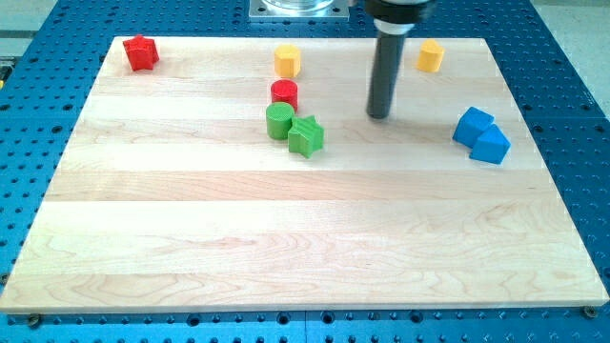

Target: Separate the blue cube from the blue triangle

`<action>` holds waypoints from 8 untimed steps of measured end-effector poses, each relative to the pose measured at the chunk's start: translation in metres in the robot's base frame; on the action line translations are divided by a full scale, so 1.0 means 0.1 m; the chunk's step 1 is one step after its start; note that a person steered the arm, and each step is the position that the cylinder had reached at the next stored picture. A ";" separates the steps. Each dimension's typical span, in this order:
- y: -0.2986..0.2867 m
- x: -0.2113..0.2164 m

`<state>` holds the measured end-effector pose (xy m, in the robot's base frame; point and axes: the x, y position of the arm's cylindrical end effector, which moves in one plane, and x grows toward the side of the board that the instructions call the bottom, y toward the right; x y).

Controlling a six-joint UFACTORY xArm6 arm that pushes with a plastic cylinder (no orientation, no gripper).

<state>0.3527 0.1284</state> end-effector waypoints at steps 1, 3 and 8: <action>1.25 -0.38; 1.37 0.35; 0.58 1.32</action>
<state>0.4847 0.1860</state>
